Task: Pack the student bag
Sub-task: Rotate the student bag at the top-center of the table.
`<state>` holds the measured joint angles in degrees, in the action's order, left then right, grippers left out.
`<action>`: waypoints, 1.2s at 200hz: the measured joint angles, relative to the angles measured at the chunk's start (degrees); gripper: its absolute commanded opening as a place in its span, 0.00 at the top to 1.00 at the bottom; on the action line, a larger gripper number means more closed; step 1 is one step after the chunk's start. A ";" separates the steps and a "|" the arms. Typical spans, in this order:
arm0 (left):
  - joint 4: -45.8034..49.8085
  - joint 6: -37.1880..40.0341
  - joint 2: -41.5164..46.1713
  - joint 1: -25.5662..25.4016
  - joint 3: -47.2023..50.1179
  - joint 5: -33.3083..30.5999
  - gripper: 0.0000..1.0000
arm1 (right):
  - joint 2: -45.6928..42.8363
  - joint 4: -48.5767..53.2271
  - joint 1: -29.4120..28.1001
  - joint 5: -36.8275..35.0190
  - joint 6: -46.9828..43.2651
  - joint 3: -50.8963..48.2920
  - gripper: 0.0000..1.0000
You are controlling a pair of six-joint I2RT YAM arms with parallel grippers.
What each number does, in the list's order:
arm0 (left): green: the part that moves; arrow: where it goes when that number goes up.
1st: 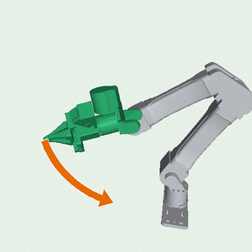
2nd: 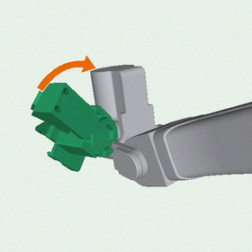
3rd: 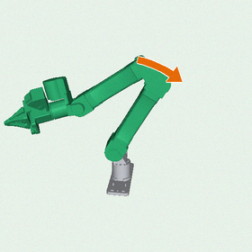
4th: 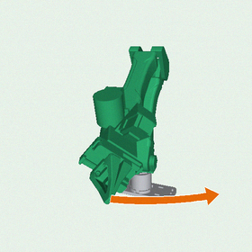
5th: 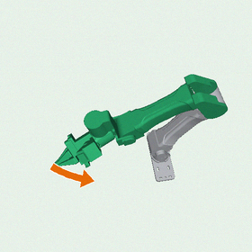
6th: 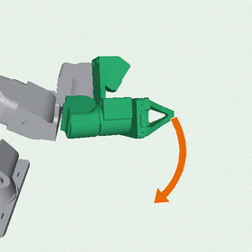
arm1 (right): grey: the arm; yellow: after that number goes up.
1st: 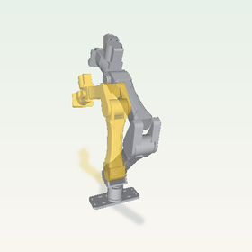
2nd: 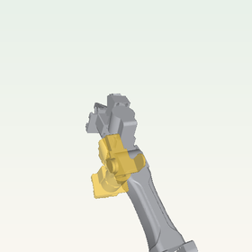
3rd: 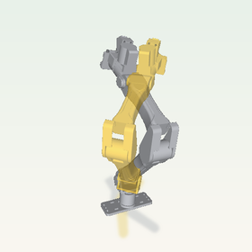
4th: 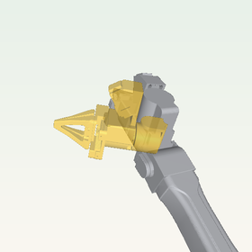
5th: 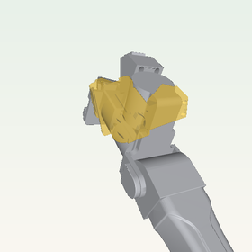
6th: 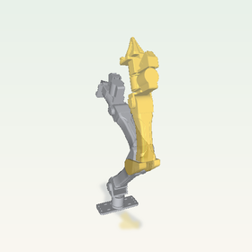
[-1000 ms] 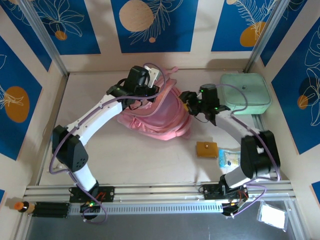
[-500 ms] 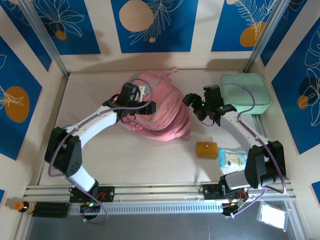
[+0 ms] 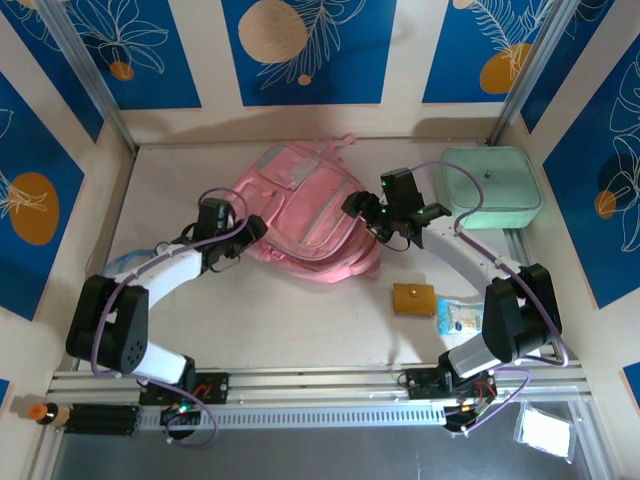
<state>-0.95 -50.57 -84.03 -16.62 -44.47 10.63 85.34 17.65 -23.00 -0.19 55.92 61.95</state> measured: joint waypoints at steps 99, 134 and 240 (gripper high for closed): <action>-13.90 -8.66 -9.88 1.31 0.00 5.86 0.29 | 0.02 0.02 -0.31 0.17 0.00 0.37 0.20; -18.18 -11.69 -12.66 1.57 0.02 7.54 0.33 | 0.02 0.04 -0.31 0.17 0.00 0.37 0.20; -20.68 -10.82 -9.01 2.14 0.11 8.90 0.88 | -3.45 7.34 -6.78 -10.16 -4.26 2.12 0.22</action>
<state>-21.63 -61.39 -93.03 -14.48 -44.36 19.53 81.89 24.99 -29.78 -10.35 51.66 64.07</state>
